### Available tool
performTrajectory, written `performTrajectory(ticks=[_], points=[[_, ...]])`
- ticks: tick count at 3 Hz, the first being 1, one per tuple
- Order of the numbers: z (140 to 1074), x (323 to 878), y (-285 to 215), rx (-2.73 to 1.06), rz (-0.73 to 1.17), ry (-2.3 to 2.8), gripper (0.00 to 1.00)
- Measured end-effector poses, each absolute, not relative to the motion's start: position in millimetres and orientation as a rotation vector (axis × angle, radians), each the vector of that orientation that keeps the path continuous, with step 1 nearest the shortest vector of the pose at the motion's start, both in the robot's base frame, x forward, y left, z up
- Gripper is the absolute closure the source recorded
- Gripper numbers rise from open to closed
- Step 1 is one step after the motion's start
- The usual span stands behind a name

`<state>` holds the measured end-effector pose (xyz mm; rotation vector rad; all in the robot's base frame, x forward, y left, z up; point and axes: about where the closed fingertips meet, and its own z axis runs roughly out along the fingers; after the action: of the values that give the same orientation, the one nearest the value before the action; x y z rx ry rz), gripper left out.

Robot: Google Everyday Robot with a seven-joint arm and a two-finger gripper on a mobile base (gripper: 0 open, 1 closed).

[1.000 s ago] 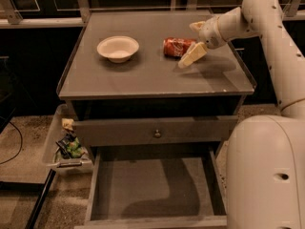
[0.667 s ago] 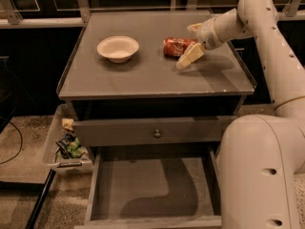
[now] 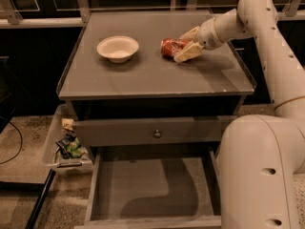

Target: Place coke can into middle drawer

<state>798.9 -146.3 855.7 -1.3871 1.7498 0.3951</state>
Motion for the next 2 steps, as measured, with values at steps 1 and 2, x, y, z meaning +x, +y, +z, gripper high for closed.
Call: performTrajectory(ticks=[1, 2], points=[[855.7, 798.9, -146.3, -1.387, 0.395, 1.750, 0.60], [855.7, 798.9, -146.3, -1.387, 0.395, 1.750, 0.83]])
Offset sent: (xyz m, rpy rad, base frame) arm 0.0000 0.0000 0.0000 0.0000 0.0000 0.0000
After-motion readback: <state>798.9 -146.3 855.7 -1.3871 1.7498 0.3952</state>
